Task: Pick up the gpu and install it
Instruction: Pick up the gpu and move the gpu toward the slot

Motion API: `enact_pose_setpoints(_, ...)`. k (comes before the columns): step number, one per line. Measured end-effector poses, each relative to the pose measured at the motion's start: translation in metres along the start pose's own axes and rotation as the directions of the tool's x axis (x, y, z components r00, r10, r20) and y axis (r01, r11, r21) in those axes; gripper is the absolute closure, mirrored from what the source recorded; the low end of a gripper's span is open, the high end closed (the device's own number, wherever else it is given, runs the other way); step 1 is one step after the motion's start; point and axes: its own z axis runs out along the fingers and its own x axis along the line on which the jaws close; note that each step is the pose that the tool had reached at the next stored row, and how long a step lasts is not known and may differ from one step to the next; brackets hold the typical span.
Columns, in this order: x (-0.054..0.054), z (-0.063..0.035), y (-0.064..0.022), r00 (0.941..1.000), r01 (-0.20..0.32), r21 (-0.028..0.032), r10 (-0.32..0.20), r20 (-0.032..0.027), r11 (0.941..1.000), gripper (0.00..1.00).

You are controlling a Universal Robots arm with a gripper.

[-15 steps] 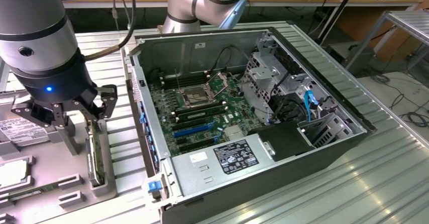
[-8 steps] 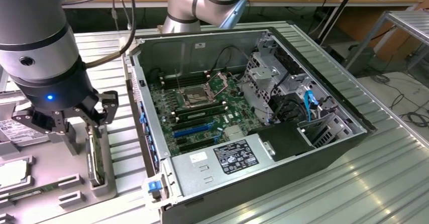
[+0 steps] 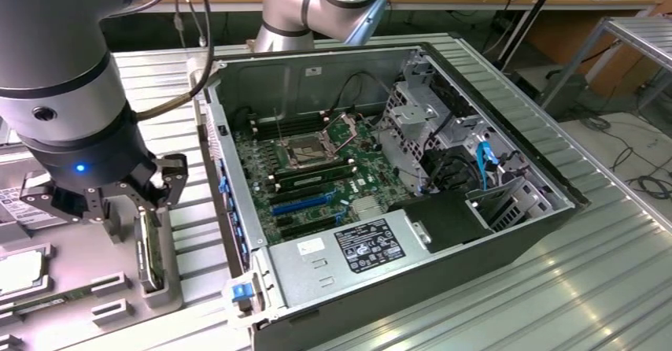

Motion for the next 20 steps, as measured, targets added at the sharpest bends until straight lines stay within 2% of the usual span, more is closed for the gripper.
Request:
enact_pose_setpoints(6,0.001,0.0092,-0.0033,1.0,0.0,0.0001,0.0,-0.0001,1.0,0.52)
enact_pose_setpoints(13,0.002,0.0279,-0.0058,1.0,0.0,0.0001,0.0,0.0,1.0,0.52)
enact_pose_setpoints(20,0.003,0.0407,-0.0064,1.0,0.0,0.0001,0.0,0.0002,1.0,0.52)
